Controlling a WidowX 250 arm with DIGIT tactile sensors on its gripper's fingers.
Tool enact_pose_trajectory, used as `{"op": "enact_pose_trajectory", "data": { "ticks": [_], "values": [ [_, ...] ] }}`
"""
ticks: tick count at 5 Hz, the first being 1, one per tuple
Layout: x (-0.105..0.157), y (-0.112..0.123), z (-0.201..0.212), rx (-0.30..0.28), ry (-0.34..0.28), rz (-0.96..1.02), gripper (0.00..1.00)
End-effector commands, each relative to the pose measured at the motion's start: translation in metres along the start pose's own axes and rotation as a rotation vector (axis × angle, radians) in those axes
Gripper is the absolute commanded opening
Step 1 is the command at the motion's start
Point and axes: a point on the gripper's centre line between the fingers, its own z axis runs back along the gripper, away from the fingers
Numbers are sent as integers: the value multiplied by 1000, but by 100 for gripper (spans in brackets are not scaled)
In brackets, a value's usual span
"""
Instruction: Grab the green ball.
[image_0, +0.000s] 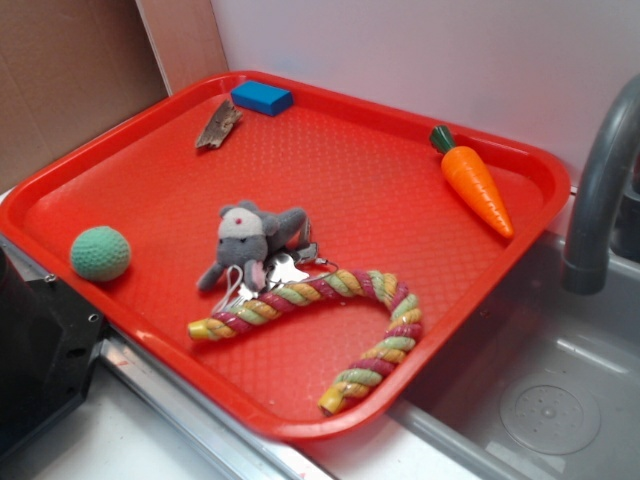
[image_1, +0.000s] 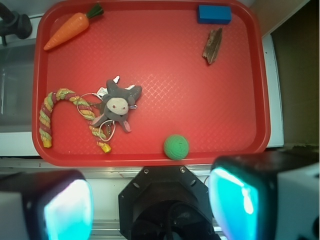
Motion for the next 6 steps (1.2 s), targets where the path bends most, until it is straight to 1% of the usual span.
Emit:
{"op": "enact_pose_trajectory", "data": {
  "ticks": [1,2,3,4,5,6],
  "values": [
    [0,0,0,0,0,0,100],
    [-10,13,-49,55,1,59,100],
    [-19,15,-97,59,-22,39,100],
    [-24,23,-130,38,-31,58,100],
    [-28,33,-152,40,18,72,100],
    [-26,38,-166,34,52,77,100]
  ]
}}
